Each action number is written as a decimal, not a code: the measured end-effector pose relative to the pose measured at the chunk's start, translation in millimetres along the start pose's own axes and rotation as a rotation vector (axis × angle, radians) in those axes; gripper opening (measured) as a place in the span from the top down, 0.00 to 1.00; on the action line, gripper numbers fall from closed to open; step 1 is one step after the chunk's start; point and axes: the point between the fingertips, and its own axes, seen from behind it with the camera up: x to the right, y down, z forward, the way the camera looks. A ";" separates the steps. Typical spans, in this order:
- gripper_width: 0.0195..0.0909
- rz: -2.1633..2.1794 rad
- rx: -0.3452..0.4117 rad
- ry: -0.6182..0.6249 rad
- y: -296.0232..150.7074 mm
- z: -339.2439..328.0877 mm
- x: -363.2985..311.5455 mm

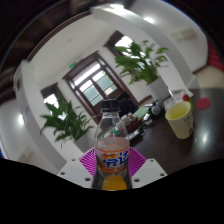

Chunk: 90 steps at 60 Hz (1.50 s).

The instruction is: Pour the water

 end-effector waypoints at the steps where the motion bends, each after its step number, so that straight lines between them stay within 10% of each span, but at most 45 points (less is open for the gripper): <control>1: 0.74 0.042 0.001 0.002 -4.6 1.3 2.8; 47: 0.74 1.461 0.184 -0.106 -106.1 61.2 86.5; 71: 0.74 1.126 0.088 -0.064 -111.6 61.1 57.8; 90: 0.74 0.115 0.159 -0.023 -235.9 46.8 4.6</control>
